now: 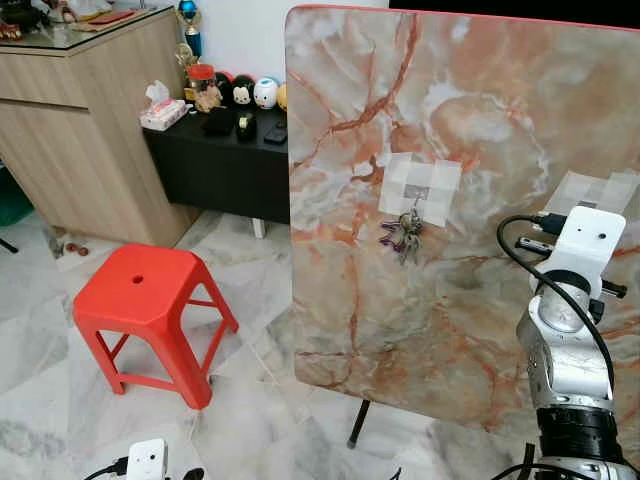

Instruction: Hang keys on a hook

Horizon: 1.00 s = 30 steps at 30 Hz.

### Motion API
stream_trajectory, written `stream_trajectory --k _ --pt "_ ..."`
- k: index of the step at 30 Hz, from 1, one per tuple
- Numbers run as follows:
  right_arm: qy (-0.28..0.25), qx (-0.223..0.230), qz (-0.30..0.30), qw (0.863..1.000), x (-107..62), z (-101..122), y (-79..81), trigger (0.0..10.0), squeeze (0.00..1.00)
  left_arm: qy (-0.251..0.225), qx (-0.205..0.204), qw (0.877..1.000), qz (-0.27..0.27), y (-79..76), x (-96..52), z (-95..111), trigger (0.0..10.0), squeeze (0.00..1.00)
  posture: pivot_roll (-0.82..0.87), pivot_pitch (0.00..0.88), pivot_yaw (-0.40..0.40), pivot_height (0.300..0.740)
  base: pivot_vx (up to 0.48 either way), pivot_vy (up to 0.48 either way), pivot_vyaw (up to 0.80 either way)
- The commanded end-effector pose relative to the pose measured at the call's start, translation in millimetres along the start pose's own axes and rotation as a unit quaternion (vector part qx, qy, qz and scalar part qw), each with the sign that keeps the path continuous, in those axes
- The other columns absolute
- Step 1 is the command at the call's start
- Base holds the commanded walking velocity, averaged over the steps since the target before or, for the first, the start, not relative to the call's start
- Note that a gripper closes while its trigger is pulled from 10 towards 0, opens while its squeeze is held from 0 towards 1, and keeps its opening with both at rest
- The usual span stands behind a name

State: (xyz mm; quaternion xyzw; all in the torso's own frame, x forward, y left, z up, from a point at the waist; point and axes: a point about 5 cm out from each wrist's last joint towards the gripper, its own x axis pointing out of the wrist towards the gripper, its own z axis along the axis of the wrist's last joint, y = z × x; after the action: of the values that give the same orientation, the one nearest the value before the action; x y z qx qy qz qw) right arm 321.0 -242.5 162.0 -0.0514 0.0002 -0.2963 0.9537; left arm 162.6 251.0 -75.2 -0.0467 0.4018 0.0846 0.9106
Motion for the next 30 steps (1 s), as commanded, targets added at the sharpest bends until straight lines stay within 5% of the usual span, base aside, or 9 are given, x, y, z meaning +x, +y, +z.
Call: stream_trajectory --k 1,30 --pt "-0.012 0.008 0.006 1.0 2.7 7.7 2.4 10.0 0.0 0.007 0.008 1.0 0.0 0.6 -0.5 -2.2 10.0 0.0 -0.02 0.0 -0.043 0.74 0.0 0.0 0.0" --pt "-0.031 0.009 0.003 0.999 2.4 12.3 0.8 10.0 0.0 0.009 0.009 1.0 -0.002 1.0 -0.7 -2.5 10.0 0.0 -0.02 0.0 -0.041 0.74 0.0 0.0 0.0"
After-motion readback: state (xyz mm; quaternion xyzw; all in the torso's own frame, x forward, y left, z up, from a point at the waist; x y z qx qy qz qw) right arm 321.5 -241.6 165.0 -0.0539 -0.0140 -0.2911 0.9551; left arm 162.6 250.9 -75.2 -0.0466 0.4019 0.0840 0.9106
